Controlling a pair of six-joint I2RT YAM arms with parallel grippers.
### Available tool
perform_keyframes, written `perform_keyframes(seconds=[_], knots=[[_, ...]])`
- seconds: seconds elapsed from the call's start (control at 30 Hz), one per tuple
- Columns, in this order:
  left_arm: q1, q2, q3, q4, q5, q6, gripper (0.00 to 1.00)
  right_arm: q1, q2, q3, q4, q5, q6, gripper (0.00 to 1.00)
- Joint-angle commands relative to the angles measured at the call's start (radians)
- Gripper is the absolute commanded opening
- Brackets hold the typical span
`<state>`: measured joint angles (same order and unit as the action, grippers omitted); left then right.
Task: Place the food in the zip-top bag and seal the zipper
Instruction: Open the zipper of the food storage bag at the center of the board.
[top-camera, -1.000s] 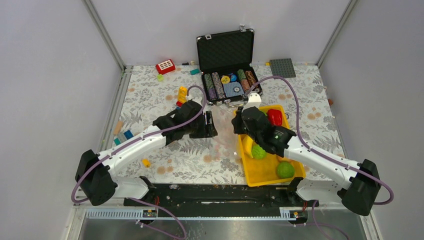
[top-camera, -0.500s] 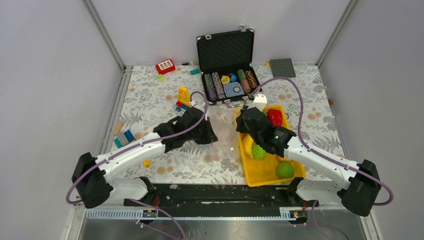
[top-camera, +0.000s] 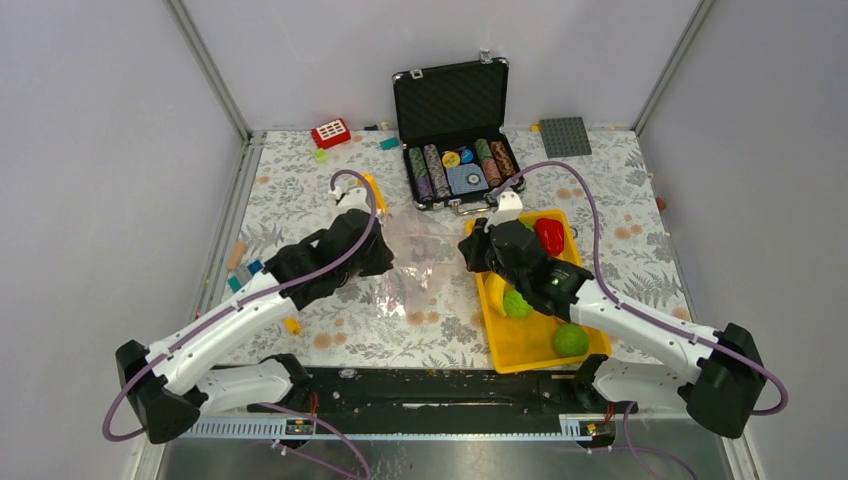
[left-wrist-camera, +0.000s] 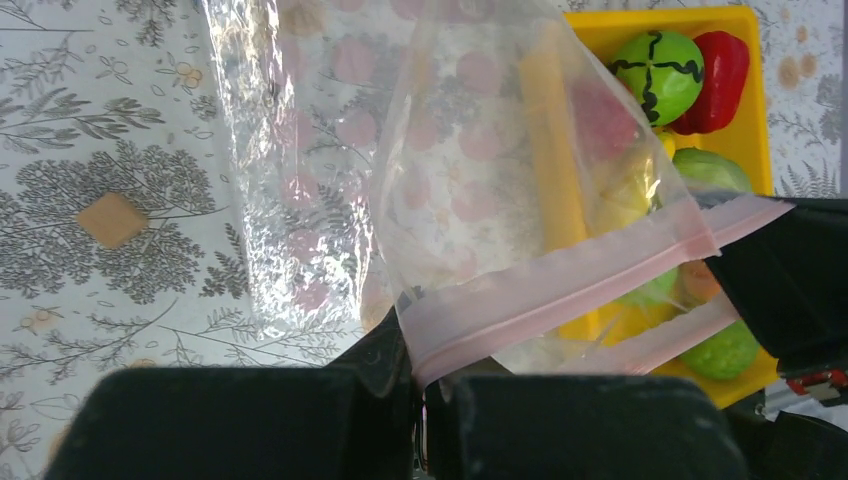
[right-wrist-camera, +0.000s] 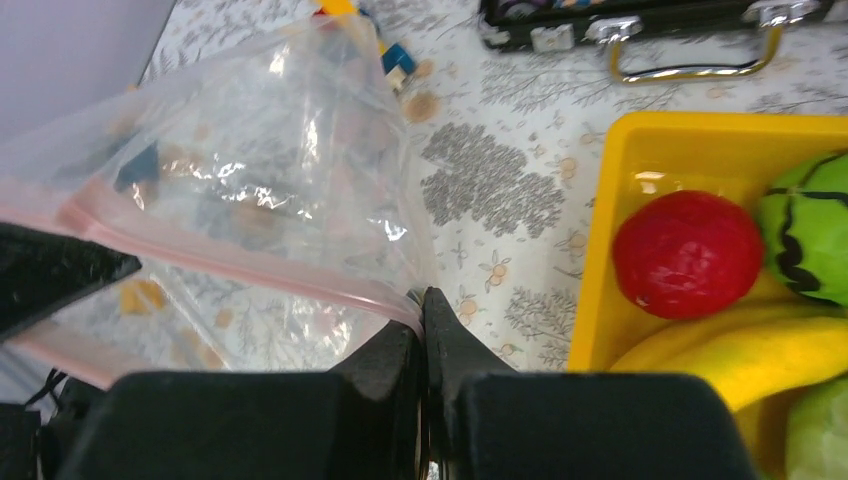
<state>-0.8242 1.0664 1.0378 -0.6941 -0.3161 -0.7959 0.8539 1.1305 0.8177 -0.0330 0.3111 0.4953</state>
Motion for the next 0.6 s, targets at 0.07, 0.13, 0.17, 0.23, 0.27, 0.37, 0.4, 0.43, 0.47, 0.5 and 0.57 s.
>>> perform_keyframes(seconds=[0.07, 0.13, 0.17, 0.23, 0.27, 0.37, 0.4, 0.43, 0.47, 0.5, 0.57], knots=[[0.047, 0.027, 0.009, 0.017, -0.039, 0.138, 0.00, -0.035, 0.046, -0.062, 0.049, -0.107, -0.050, 0.13], [0.046, 0.090, 0.025, 0.040, 0.016, 0.160, 0.00, -0.035, 0.071, -0.057, 0.089, -0.155, -0.039, 0.23], [0.046, 0.119, 0.039, 0.041, 0.025, 0.169, 0.00, -0.035, 0.081, -0.050, 0.100, -0.176, -0.038, 0.26], [0.046, 0.168, 0.061, 0.034, 0.030, 0.177, 0.00, -0.035, 0.098, -0.027, 0.111, -0.212, -0.040, 0.38], [0.046, 0.185, 0.068, 0.034, 0.034, 0.180, 0.00, -0.035, 0.104, -0.013, 0.110, -0.231, -0.051, 0.47], [0.046, 0.206, 0.074, 0.044, 0.044, 0.184, 0.00, -0.035, 0.087, 0.024, 0.099, -0.268, -0.085, 0.66], [0.046, 0.206, 0.071, 0.050, 0.047, 0.185, 0.00, -0.035, 0.072, 0.027, 0.100, -0.269, -0.090, 0.72], [0.046, 0.204, 0.070, 0.055, 0.051, 0.185, 0.00, -0.035, 0.051, 0.027, 0.100, -0.257, -0.091, 0.82], [0.046, 0.204, 0.069, 0.058, 0.057, 0.187, 0.00, -0.035, 0.028, 0.023, 0.093, -0.226, -0.080, 0.98], [0.046, 0.204, 0.068, 0.061, 0.059, 0.187, 0.00, -0.035, -0.001, 0.016, 0.083, -0.185, -0.073, 0.99], [0.046, 0.204, 0.064, 0.074, 0.065, 0.191, 0.00, -0.035, -0.068, -0.016, 0.057, -0.090, -0.065, 1.00]])
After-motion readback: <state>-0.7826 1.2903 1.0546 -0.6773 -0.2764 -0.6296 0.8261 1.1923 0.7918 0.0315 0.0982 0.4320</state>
